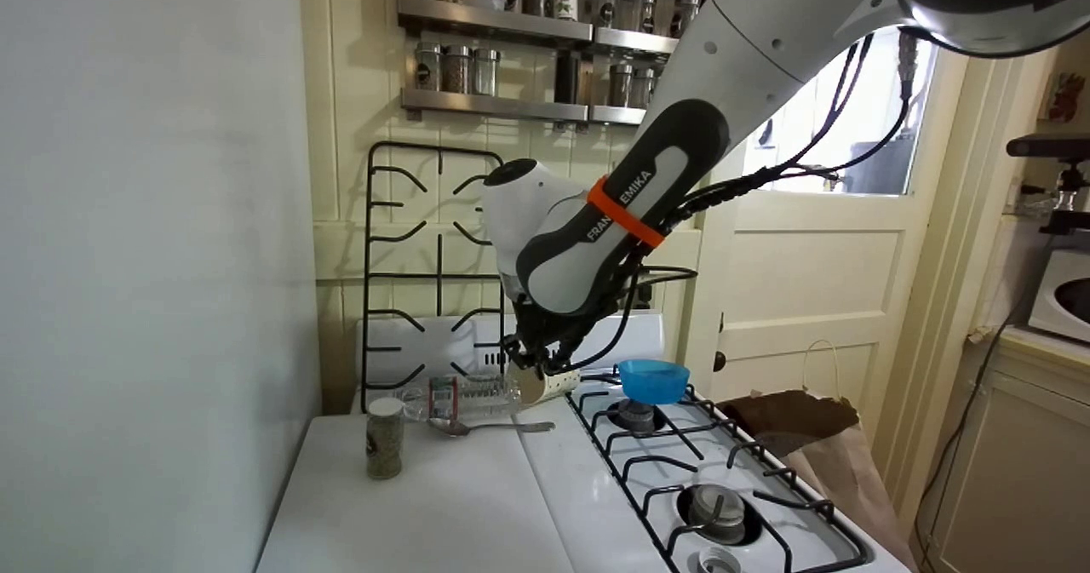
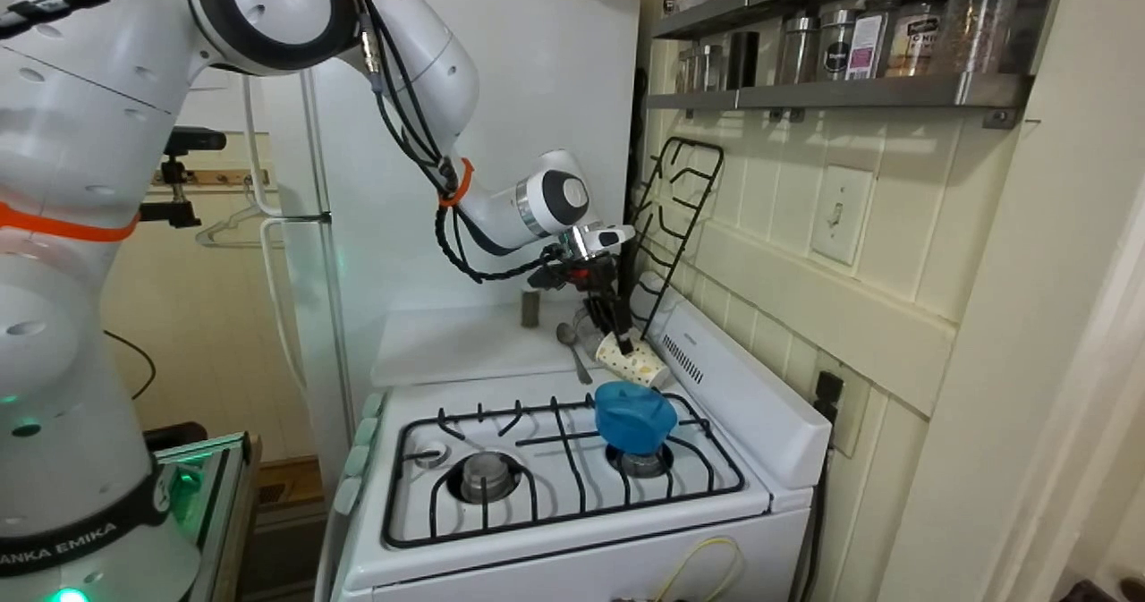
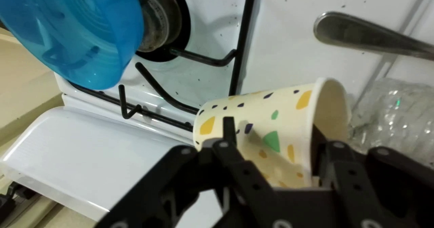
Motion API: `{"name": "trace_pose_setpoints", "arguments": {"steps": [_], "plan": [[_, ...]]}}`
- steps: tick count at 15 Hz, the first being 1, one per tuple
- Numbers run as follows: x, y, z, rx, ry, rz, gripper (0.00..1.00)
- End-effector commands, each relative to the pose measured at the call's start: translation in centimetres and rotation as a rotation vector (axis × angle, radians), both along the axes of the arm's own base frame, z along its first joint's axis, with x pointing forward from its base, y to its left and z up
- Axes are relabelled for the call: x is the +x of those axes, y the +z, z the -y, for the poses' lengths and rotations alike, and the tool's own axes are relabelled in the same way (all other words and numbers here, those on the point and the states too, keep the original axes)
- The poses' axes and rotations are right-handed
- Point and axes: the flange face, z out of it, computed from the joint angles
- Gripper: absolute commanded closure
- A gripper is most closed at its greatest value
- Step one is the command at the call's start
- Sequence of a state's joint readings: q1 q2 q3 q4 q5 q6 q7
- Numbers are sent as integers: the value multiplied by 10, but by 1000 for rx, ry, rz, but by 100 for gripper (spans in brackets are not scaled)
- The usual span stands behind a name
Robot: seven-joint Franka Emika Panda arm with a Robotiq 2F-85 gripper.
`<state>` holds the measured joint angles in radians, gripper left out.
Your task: Pick up the cup and put it upright
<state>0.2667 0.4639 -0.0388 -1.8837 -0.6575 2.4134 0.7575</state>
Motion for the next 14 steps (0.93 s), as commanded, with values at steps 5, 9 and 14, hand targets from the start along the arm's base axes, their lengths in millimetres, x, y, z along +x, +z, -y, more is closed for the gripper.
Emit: {"name": "trace_pose_setpoints", "arguments": {"steps": [5, 9, 14], "plan": [[-12, 40, -1, 7, -32, 43, 100], [-28, 76, -7, 94, -73, 80, 99], [-69, 108, -39, 295, 99, 96, 99]]}}
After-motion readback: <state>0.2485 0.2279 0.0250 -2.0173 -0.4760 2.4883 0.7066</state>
